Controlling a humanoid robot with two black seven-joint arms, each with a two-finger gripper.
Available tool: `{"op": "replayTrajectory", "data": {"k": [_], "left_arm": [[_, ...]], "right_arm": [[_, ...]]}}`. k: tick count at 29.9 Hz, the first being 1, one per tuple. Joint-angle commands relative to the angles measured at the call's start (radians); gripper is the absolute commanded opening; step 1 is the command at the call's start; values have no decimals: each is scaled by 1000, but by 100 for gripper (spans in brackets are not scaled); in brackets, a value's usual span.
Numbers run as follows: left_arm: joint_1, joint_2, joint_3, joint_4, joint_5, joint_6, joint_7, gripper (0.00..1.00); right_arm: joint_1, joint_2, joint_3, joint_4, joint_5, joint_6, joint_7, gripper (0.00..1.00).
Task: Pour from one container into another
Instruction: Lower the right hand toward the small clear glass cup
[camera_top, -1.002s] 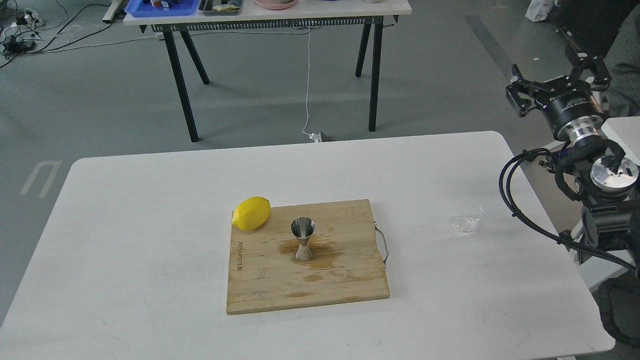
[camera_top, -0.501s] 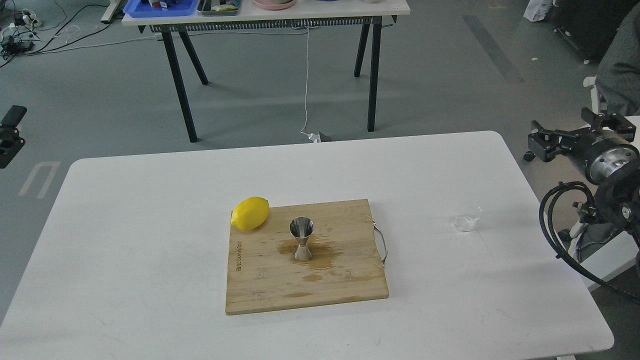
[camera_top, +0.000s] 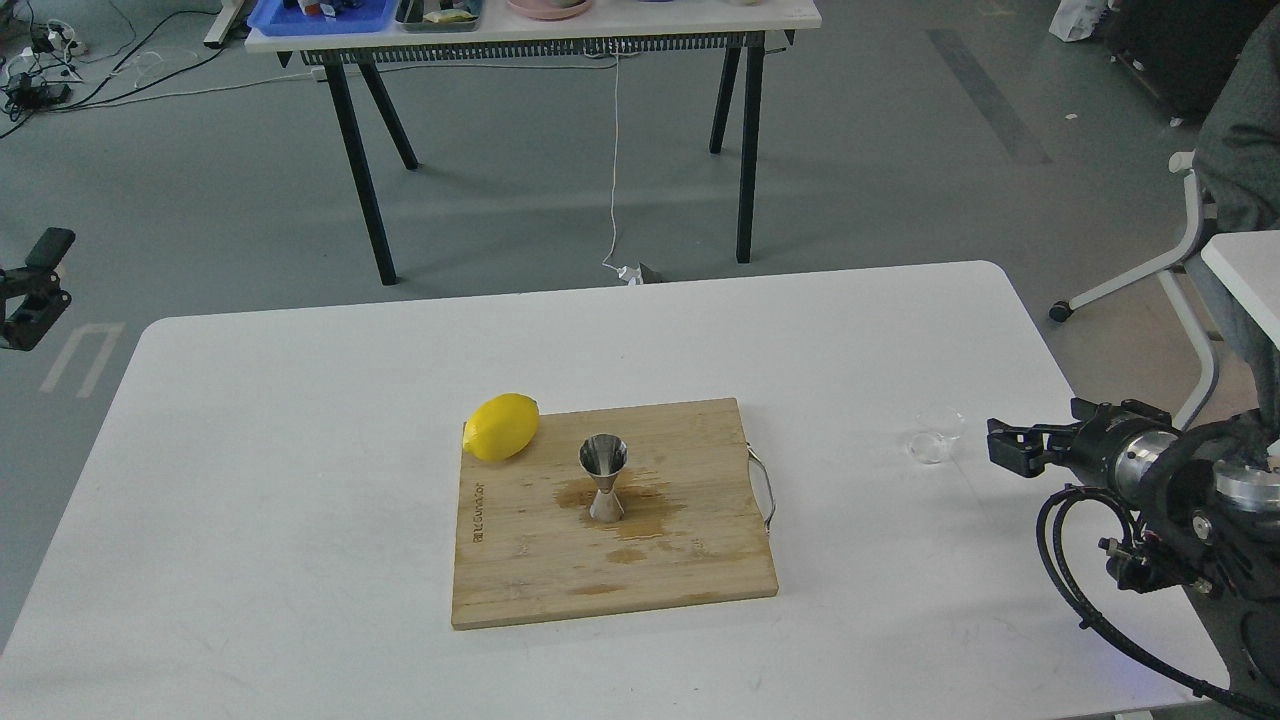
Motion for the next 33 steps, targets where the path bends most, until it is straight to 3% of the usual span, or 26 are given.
{"op": "replayTrajectory", "data": {"k": [1,33], "left_arm": [[0,-1,-1,0,0,0,0,99],[6,-19,3,3,3,0,0,99]], "right_arm": [[1,11,-30,-11,-10,2,1,96],[121,172,-153,-210,-150,4,-1,96]]}}
